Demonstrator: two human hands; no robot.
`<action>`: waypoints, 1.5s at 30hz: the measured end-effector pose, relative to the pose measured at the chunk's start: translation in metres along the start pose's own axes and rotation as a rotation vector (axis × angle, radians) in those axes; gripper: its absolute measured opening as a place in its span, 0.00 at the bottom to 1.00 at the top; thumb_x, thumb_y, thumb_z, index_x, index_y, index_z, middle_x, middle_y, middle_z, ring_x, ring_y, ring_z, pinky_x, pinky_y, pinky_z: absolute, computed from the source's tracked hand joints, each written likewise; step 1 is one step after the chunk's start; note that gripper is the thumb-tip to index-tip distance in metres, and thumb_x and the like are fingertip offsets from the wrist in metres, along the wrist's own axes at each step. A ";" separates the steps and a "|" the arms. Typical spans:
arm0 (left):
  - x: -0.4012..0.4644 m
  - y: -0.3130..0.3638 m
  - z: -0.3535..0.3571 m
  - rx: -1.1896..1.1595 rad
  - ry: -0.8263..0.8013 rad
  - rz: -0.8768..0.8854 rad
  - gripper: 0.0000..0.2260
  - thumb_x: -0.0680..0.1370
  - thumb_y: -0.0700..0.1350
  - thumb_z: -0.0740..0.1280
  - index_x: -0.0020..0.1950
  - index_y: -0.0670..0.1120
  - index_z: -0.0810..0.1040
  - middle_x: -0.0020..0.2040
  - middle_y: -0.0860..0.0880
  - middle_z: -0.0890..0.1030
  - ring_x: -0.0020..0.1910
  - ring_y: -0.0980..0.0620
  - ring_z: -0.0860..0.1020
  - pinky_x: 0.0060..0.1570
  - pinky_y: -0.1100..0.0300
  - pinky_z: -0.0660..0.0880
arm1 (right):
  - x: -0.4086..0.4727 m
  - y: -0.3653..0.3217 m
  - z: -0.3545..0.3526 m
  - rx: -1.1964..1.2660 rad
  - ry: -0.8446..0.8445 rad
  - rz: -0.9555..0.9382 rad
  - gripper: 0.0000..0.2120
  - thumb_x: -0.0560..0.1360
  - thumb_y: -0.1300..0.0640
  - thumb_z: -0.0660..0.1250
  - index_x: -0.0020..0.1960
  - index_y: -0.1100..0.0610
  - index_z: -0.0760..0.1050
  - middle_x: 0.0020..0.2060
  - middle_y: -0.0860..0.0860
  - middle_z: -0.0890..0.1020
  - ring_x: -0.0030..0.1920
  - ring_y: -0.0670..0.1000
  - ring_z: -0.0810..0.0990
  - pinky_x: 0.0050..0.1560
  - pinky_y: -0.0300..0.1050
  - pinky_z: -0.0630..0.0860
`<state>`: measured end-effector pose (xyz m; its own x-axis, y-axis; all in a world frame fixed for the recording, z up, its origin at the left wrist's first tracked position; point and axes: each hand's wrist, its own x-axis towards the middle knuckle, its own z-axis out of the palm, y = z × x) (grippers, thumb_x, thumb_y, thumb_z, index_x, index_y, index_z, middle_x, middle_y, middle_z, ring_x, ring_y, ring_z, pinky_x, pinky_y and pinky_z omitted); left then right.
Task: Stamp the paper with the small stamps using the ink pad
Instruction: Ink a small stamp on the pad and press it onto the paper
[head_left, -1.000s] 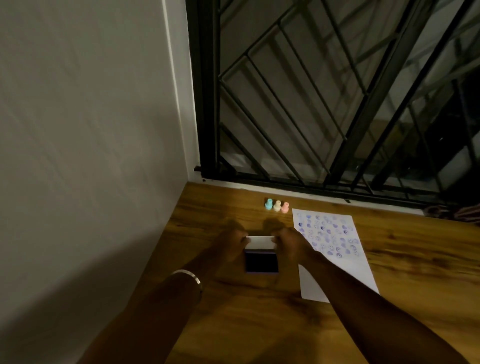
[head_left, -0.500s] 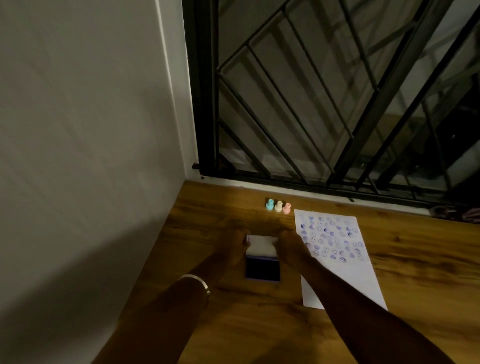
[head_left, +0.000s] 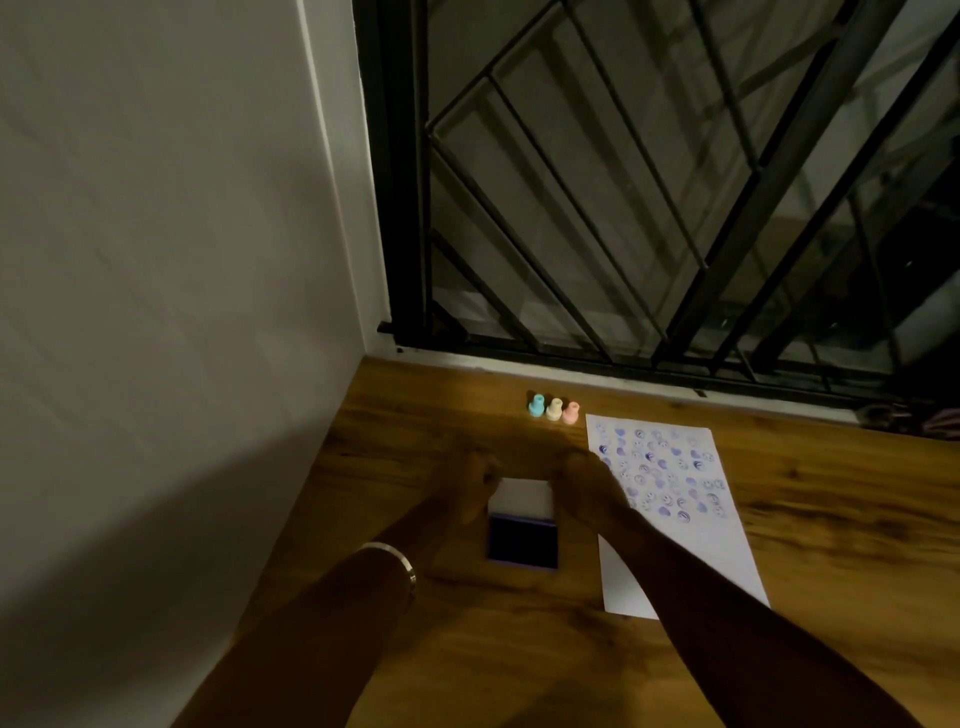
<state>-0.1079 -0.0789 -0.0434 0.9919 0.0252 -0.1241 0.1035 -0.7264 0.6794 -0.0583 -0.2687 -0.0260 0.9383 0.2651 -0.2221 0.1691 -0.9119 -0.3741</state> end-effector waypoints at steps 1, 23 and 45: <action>0.003 0.002 0.001 0.009 -0.001 0.009 0.12 0.81 0.43 0.62 0.62 0.41 0.77 0.60 0.42 0.80 0.58 0.46 0.78 0.58 0.57 0.74 | 0.004 0.003 -0.003 0.000 0.005 0.027 0.12 0.82 0.57 0.58 0.59 0.62 0.74 0.57 0.61 0.79 0.57 0.58 0.79 0.61 0.51 0.76; 0.089 0.027 0.030 -0.001 -0.014 0.102 0.11 0.79 0.43 0.65 0.61 0.46 0.77 0.55 0.45 0.81 0.53 0.50 0.80 0.49 0.63 0.74 | 0.102 0.020 -0.036 -0.045 0.121 0.003 0.09 0.80 0.57 0.62 0.56 0.58 0.76 0.51 0.56 0.81 0.53 0.56 0.80 0.55 0.48 0.77; 0.009 0.046 0.009 0.007 -0.007 0.147 0.13 0.80 0.50 0.63 0.56 0.44 0.80 0.56 0.43 0.82 0.56 0.45 0.79 0.58 0.55 0.73 | -0.006 -0.016 -0.030 0.335 -0.074 -0.071 0.04 0.72 0.51 0.73 0.39 0.48 0.80 0.41 0.49 0.85 0.44 0.48 0.83 0.50 0.46 0.78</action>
<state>-0.0949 -0.1189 -0.0198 0.9958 -0.0866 -0.0286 -0.0435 -0.7267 0.6856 -0.0571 -0.2651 0.0082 0.9012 0.3575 -0.2451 0.1133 -0.7401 -0.6628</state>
